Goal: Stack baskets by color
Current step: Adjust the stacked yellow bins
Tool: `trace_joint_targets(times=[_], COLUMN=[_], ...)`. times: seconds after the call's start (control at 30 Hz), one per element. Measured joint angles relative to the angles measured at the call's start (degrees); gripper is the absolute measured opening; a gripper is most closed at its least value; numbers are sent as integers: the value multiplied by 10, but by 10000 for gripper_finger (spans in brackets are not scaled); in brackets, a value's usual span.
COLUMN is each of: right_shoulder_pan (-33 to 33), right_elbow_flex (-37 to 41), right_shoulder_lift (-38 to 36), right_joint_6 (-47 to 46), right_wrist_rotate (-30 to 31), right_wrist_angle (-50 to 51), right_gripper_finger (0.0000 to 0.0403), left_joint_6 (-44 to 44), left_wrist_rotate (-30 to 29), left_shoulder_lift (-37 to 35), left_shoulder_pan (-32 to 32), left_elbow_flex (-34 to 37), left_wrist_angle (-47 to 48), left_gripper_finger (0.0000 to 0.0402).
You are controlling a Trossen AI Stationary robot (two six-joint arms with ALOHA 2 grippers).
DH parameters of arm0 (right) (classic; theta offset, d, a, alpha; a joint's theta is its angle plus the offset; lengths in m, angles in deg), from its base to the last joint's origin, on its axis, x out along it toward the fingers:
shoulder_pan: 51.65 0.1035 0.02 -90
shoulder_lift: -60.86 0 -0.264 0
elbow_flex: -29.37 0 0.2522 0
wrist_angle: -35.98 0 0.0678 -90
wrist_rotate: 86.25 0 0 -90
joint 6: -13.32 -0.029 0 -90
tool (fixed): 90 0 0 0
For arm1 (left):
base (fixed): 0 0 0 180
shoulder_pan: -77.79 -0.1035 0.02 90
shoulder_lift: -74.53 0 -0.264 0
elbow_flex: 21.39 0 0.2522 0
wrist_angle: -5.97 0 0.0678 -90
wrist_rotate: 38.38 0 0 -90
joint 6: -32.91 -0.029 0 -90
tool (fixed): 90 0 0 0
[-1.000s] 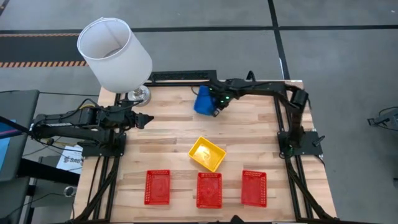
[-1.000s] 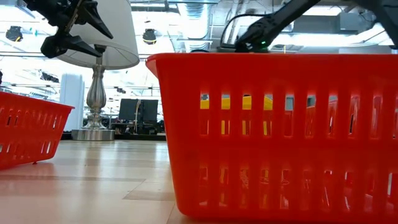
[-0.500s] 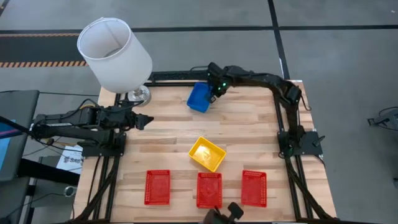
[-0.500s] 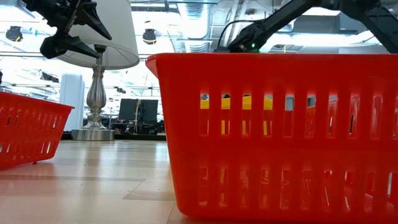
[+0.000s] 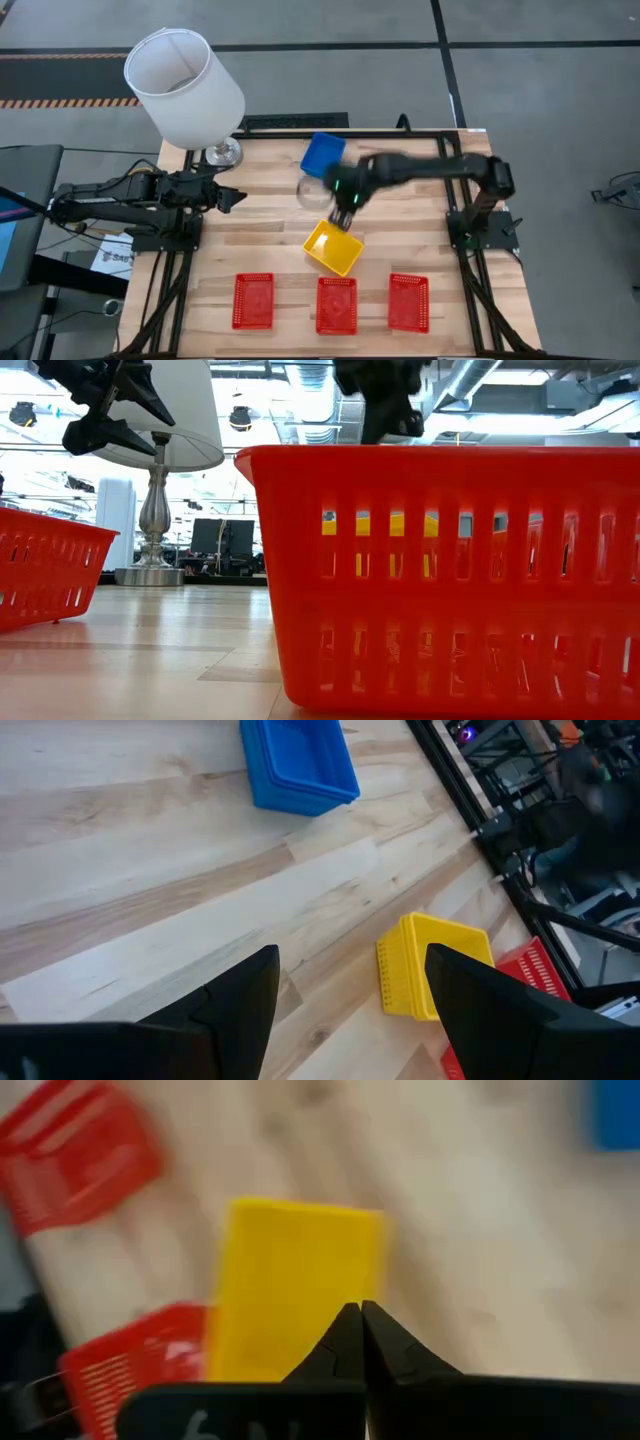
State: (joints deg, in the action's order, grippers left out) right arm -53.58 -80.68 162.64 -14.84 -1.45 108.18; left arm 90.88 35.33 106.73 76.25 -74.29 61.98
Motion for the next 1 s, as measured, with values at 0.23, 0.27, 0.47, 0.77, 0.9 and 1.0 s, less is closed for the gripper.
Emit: trace_joint_targets(times=[0.23,0.27,0.47,0.77,0.9,1.0], right_shoulder_pan=[77,81,77,33,-2,-30], right_elbow_flex=[1,1,1,1,1,1], right_shoulder_lift=[72,86,163,216,209,195], right_joint_6=[-33,-33,-8,48,72,88], right_wrist_rotate=[8,8,10,37,70,90], right_wrist_angle=[-61,-67,-78,-50,-29,-18], right_gripper_finger=[2,2,4,5,2,5], left_joint_6=[0,0,1,12,12,12], left_wrist_rotate=[0,0,10,21,26,26], left_shoulder_lift=[0,0,0,0,0,0], left_shoulder_pan=[0,0,0,0,0,0], left_elbow_flex=[0,0,0,0,0,0], left_wrist_angle=[6,9,11,21,22,21], left_gripper_finger=[241,241,241,241,241,241])
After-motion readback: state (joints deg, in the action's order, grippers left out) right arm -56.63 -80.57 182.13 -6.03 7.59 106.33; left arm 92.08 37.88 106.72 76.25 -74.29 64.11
